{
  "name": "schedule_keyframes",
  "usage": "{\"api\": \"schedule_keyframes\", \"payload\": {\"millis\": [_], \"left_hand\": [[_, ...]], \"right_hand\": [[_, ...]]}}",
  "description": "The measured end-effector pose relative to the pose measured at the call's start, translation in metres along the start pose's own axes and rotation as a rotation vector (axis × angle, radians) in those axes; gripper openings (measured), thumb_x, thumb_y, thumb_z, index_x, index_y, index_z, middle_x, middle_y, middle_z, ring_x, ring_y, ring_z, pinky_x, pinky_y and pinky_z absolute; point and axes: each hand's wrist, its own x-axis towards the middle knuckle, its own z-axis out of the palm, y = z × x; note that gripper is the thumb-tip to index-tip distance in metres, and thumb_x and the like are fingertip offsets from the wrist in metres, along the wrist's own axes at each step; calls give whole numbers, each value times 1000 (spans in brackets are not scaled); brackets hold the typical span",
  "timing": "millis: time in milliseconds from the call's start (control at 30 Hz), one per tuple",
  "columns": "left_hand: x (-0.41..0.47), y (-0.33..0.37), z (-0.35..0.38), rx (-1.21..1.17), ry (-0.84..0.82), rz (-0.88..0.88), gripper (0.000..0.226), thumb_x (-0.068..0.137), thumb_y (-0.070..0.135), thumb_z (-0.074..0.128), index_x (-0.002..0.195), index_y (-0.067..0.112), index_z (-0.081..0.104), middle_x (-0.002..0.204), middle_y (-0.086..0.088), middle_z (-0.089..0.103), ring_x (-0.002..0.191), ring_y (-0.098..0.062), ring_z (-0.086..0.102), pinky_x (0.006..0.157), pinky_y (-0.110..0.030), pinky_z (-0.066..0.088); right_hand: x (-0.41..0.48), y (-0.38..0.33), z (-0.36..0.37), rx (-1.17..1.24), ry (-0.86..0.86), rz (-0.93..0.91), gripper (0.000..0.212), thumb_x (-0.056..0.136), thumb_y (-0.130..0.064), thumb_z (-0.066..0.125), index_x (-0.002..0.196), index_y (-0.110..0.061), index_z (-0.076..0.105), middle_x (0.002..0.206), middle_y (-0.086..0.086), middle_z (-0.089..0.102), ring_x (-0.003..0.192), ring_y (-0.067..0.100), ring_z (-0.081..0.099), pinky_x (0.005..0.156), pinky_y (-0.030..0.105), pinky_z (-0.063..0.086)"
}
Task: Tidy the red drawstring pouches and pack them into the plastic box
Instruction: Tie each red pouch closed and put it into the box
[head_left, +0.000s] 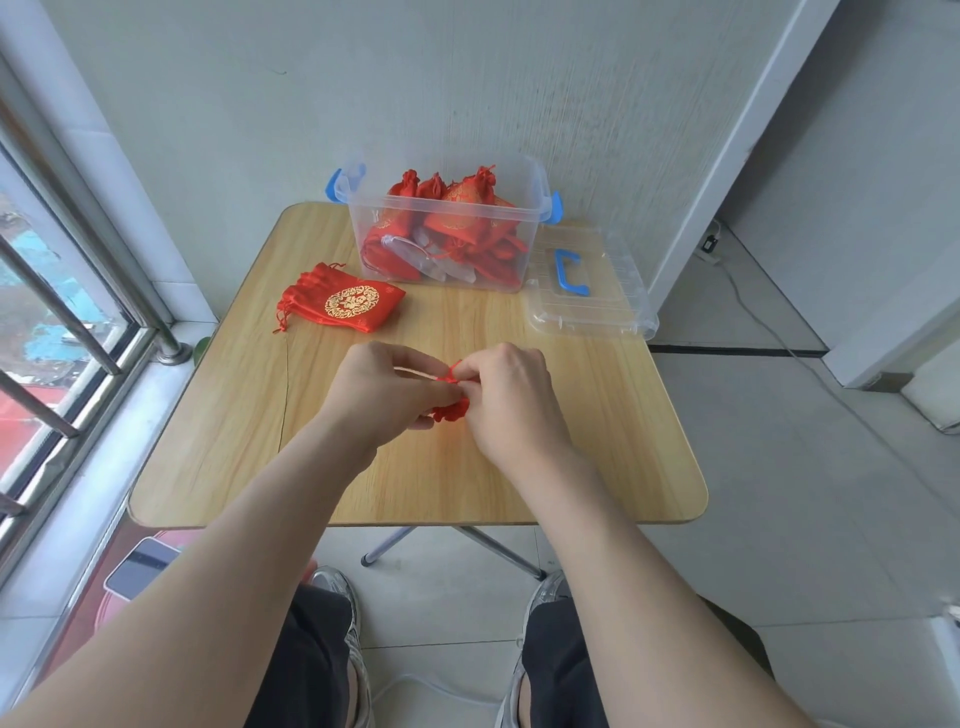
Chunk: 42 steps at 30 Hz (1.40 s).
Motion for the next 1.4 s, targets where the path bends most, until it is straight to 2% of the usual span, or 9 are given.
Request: {"api": "schedule_keyframes", "payload": {"millis": [200, 333, 400, 467, 533, 667, 833, 1100, 1400], "left_hand": [[1, 0, -2, 137, 78, 153, 21, 74, 8, 91, 88, 15, 77, 74, 5, 80, 67, -4, 75, 59, -18, 54], [2, -3, 1, 345, 104, 422, 18, 78, 10, 89, 86, 21, 77, 74, 10, 78, 71, 3, 75, 72, -23, 62], [4, -4, 2, 394, 83, 507, 19, 80, 5, 88, 89, 19, 78, 78, 11, 78, 74, 5, 74, 75, -23, 62], [7, -5, 1, 409, 52, 544, 22, 81, -1, 86, 91, 16, 78, 80, 10, 79, 76, 5, 74, 75, -21, 61], [9, -6, 0, 431, 19, 568, 25, 81, -6, 84, 93, 14, 77, 82, 11, 78, 79, 5, 74, 76, -16, 60], [8, -5, -2, 420, 4, 592, 26, 81, -6, 85, 94, 14, 73, 84, 10, 77, 79, 3, 74, 75, -11, 57], [4, 0, -4, 331, 60, 568, 16, 86, 7, 85, 83, 19, 75, 83, 10, 78, 78, 3, 76, 71, -15, 58], [0, -2, -7, 365, 33, 610, 10, 87, 8, 80, 91, 16, 83, 85, 13, 79, 79, 6, 75, 71, -7, 54], [4, -7, -7, 481, 29, 708, 5, 87, 13, 77, 86, 16, 80, 83, 13, 77, 81, 4, 74, 75, -14, 58]], "right_hand": [[-2, -4, -8, 177, -7, 181, 15, 97, -8, 74, 104, -16, 83, 99, -2, 78, 92, 14, 72, 73, 19, 57], [1, -2, -12, 338, -97, 383, 24, 96, -10, 71, 81, -27, 78, 97, -6, 75, 88, 10, 69, 66, 17, 51], [3, 0, -14, 429, -162, 480, 23, 94, -10, 69, 75, -20, 77, 94, -2, 76, 81, 11, 65, 68, 22, 49], [6, 3, -16, 539, -217, 575, 14, 93, -7, 68, 84, -6, 78, 77, 4, 73, 72, 18, 61, 69, 31, 51], [8, 6, -21, 703, -284, 679, 9, 96, -2, 67, 95, -3, 76, 61, 1, 65, 63, 16, 58, 61, 30, 49], [10, 13, -25, 988, -428, 790, 19, 97, 0, 67, 116, 5, 69, 69, 8, 60, 58, 15, 57, 55, 26, 46], [11, 17, -31, 1277, -511, 855, 10, 100, -1, 61, 106, -1, 68, 73, 6, 62, 59, 12, 57, 58, 24, 45], [10, 14, -30, 1314, -494, 849, 6, 100, -3, 63, 101, -5, 69, 72, 5, 65, 59, 10, 59, 55, 21, 47], [9, 15, -29, 1230, -438, 829, 13, 94, -2, 73, 107, -1, 72, 81, 9, 70, 62, 11, 63, 57, 21, 48]]}}
